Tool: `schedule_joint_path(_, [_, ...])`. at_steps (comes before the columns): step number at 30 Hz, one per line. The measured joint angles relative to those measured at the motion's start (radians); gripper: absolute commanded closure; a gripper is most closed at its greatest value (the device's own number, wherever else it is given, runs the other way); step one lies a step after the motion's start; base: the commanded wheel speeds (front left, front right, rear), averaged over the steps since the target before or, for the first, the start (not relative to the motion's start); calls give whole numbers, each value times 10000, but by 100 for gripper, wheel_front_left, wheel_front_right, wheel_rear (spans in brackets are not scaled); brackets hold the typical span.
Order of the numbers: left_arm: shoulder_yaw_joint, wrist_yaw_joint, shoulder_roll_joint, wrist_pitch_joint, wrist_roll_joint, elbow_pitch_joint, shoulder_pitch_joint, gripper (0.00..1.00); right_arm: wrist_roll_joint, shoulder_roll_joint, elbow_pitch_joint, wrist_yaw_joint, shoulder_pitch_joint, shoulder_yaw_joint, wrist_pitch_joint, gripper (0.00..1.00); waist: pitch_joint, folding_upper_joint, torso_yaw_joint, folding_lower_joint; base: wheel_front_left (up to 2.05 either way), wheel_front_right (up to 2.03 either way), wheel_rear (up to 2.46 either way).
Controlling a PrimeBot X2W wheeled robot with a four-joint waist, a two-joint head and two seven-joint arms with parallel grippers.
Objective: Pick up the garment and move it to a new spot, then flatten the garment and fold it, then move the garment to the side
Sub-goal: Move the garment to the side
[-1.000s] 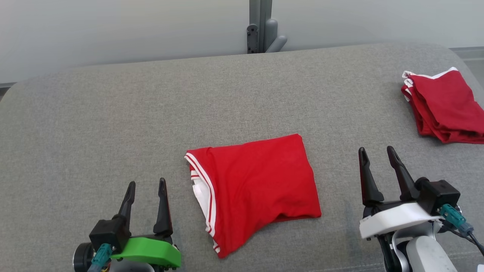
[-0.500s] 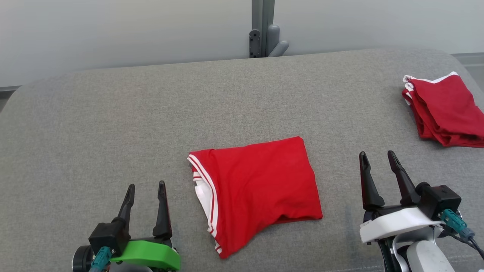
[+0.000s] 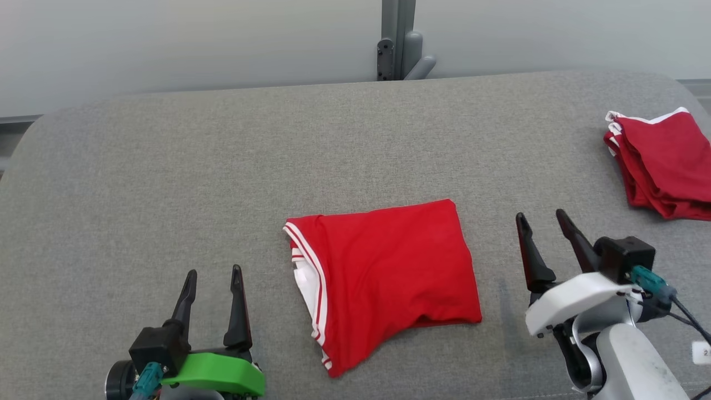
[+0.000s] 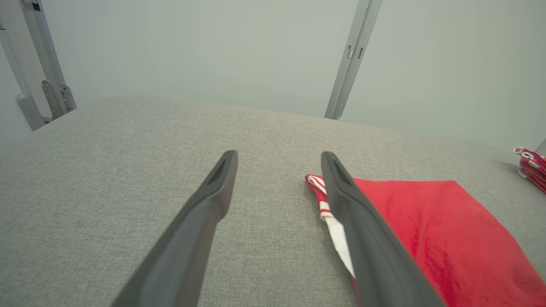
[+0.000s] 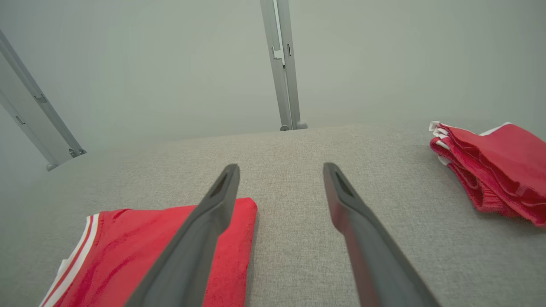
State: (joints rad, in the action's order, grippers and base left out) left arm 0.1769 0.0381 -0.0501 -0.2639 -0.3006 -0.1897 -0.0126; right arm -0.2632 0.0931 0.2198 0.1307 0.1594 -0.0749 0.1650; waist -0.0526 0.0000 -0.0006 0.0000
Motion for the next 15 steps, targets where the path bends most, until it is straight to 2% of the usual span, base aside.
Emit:
schedule_joint_path(9, [59, 50, 2, -2, -79, -6, -146, 0, -1816, 1011, 2082, 0, 1576, -1250, -3296, 0, -255, 0, 420, 0, 0, 0, 0])
schedule_joint_path(15, [123, 136, 2, 0, -163, 38, -282, 0, -3394, 1377, 2897, 0, 2275, -1843, -4403, 0, -511, 0, 858, 0, 0, 0, 0])
